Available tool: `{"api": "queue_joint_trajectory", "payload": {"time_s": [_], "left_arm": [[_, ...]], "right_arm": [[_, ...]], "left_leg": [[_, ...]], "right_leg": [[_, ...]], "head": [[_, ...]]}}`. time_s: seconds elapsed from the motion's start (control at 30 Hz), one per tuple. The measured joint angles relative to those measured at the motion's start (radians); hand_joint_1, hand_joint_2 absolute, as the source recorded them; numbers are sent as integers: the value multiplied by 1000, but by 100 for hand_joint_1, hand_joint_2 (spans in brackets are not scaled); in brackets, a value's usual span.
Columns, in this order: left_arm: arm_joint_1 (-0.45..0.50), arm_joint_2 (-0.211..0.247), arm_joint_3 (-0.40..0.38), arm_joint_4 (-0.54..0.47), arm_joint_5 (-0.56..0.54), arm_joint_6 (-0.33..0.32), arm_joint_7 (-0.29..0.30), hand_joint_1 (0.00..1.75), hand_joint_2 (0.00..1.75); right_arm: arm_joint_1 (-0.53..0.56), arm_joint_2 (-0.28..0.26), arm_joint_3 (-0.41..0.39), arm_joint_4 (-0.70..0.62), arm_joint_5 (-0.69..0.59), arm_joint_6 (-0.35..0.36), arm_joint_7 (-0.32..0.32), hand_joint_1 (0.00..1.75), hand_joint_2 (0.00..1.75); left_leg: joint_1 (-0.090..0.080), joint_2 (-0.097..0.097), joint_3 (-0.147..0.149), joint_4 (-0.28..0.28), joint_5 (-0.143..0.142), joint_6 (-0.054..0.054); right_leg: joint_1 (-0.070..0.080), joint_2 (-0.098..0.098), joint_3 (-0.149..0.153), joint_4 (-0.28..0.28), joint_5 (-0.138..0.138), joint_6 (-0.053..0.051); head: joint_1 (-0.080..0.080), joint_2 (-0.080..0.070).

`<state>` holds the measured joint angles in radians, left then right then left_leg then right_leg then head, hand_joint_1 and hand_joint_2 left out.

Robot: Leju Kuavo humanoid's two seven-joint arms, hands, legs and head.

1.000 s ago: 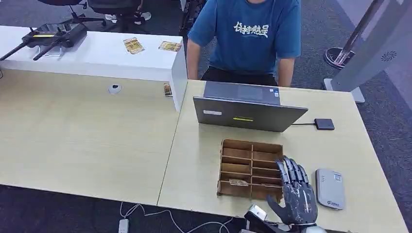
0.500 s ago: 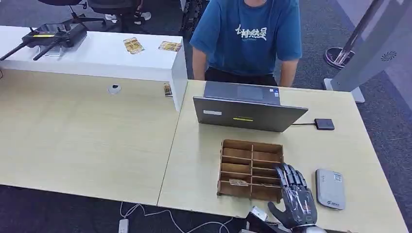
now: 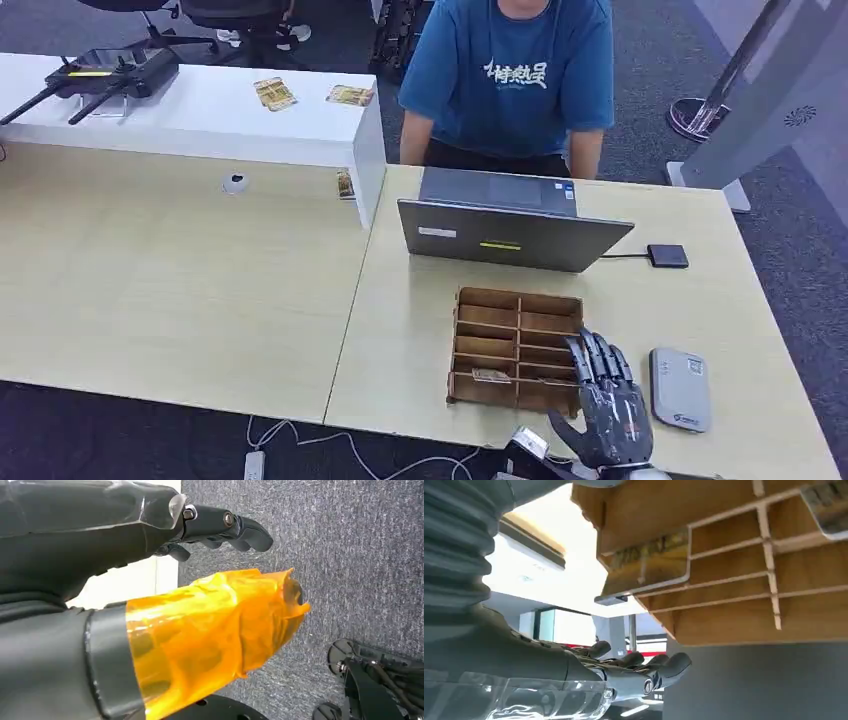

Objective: Pass the card to the sensor for recognition and then transmit it.

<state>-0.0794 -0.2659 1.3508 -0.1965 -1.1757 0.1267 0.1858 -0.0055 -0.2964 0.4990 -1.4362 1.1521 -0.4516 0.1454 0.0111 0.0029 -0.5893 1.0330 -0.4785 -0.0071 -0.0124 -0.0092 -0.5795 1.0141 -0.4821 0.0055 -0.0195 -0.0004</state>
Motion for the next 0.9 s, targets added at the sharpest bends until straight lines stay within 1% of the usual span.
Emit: {"api": "queue_joint_trajectory", "payload": {"time_s": [0.2,0.63,0.77,0.9], "left_arm": [[0,0,-3,0,0,0,0,0,0],[0,0,-3,0,2,-1,0,0,0],[0,0,-3,0,1,-1,0,0,0],[0,0,-3,0,2,0,0,0,0]], "right_arm": [[-12,17,5,-3,-3,-5,-2,0,175],[-13,18,13,1,-28,18,-2,0,175],[-13,15,16,5,-31,68,17,0,175],[-13,7,18,7,-29,69,23,0,175]], "left_leg": [[0,0,0,0,0,0],[0,0,0,0,0,0],[0,0,0,0,0,0],[0,0,0,0,0,0]], "right_leg": [[0,0,0,0,0,0],[0,0,0,0,0,0],[0,0,0,0,0,0],[0,0,0,0,0,0]], "head": [[0,0],[0,0],[0,0],[0,0]]}}
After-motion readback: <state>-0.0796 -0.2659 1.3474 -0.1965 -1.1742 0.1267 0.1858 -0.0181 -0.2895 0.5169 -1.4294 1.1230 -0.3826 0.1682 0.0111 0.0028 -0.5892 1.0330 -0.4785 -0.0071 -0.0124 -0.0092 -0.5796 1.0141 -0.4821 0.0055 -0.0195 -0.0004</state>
